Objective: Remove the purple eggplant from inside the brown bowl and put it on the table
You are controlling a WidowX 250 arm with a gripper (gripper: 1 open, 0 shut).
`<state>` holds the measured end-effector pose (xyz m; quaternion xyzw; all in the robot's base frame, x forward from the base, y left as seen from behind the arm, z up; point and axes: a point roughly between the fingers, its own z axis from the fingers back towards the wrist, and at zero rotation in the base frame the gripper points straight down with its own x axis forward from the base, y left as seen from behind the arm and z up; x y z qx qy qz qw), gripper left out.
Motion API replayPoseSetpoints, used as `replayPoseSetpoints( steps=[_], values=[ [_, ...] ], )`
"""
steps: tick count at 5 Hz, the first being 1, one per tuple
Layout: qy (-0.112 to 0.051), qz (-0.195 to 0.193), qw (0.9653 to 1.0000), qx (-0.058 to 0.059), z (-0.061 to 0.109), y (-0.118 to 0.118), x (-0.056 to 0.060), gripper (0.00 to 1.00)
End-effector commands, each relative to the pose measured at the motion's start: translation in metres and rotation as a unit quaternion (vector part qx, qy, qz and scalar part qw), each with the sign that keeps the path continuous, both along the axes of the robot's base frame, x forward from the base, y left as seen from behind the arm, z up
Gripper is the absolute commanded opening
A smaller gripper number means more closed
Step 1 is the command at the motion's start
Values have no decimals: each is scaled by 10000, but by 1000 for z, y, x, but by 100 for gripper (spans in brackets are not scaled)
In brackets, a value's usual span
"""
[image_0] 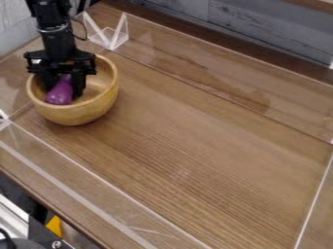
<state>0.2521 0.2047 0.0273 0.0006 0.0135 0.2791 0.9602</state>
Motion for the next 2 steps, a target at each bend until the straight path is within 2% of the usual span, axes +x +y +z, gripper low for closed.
replayPoseSetpoints(
  steps=[1,2],
  values=[
    [-5,-108,9999,59,10,-2,4,0],
    [-43,12,10000,8,16,-6,3,0]
  ],
)
